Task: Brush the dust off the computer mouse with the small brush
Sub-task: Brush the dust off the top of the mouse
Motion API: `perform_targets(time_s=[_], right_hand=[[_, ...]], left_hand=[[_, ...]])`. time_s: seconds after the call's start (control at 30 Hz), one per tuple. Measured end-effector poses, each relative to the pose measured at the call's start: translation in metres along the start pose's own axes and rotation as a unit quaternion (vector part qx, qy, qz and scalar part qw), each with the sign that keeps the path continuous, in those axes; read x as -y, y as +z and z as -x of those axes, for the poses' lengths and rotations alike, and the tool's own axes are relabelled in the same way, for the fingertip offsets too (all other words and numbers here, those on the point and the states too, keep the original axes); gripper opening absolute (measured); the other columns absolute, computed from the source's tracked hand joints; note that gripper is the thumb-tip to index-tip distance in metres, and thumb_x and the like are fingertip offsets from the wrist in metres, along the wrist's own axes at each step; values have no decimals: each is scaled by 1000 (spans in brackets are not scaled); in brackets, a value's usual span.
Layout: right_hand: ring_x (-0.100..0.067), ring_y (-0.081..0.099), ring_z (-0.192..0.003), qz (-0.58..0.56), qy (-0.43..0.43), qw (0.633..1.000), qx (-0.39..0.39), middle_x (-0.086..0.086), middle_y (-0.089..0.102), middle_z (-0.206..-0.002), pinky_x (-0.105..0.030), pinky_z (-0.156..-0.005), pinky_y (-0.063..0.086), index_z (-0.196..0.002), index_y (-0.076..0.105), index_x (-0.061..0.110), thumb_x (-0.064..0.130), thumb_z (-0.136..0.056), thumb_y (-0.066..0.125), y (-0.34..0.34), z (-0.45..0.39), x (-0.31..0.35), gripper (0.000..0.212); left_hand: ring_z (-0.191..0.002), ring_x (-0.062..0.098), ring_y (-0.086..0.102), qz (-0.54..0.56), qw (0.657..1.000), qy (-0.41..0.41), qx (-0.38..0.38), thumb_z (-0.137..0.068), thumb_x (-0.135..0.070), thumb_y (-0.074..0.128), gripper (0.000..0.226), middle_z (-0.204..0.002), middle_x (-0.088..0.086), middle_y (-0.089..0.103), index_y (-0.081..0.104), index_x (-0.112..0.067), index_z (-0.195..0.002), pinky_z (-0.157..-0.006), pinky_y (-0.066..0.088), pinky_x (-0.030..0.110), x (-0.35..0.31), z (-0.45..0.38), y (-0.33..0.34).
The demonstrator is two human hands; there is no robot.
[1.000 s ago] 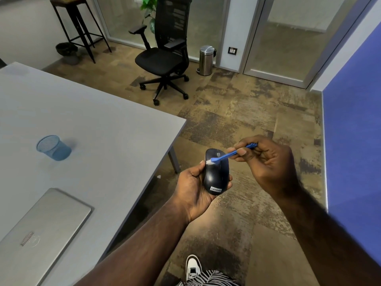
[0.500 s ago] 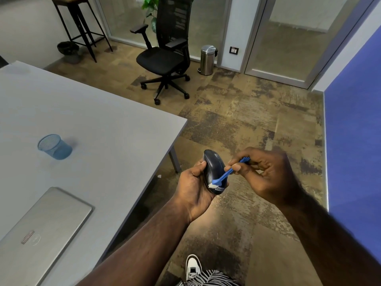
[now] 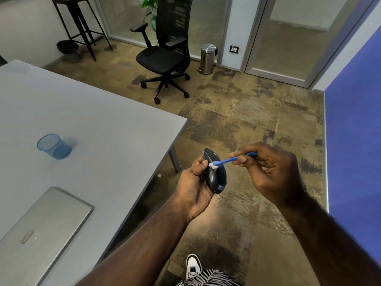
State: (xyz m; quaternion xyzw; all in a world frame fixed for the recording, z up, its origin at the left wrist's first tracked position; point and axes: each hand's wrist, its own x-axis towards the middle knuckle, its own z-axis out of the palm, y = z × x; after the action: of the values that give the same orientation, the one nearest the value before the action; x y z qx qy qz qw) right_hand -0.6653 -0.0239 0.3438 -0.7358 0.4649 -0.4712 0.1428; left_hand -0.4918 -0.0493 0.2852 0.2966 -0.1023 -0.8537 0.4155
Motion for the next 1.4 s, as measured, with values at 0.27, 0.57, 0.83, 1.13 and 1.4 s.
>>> perform_targets(time_s=[0.27,0.57,0.83,1.13,1.4], right_hand=[[-5,74,-80,16,69,995,-64,1,75,-89,-35,-64,62,-100,70,11,7,-92,63,4,-5,-10,12],[-11,75,-82,4,69,995,-66,-2,76,-91,-40,-66,62,-101,71,11,10,-94,62,11,-10,-13,12],[-11,74,-80,24,59,997,-52,-1,75,-88,-40,-65,61,-98,71,11,7,-92,62,7,-11,-15,12],[-6,75,-78,-45,98,993,-46,12,72,-87,-36,-66,63,-96,67,20,8,-92,61,3,-4,-11,14],[-8,75,-76,-56,93,993,-47,3,75,-84,-40,-65,62,-94,67,24,10,-91,61,4,-3,-7,15]], left_hand=[[-91,25,56,-6,1000,-13,9,-91,-17,48,41,-105,12,61,54,-12,-132,-90,42,45,4,1,-1],[-94,25,56,-15,999,-27,11,-96,-15,42,40,-109,10,60,53,-14,-135,-98,36,48,7,6,-2],[-98,28,56,-6,999,-39,0,-89,-19,49,49,-123,15,54,51,-13,-138,-95,41,49,7,11,-2],[-98,36,59,9,998,-57,-26,-98,-32,32,53,-135,26,54,54,1,-132,-81,55,43,-1,16,-3],[-90,39,63,40,998,-51,-24,-95,-32,32,57,-131,31,55,51,5,-134,-76,57,43,-4,13,-7]])
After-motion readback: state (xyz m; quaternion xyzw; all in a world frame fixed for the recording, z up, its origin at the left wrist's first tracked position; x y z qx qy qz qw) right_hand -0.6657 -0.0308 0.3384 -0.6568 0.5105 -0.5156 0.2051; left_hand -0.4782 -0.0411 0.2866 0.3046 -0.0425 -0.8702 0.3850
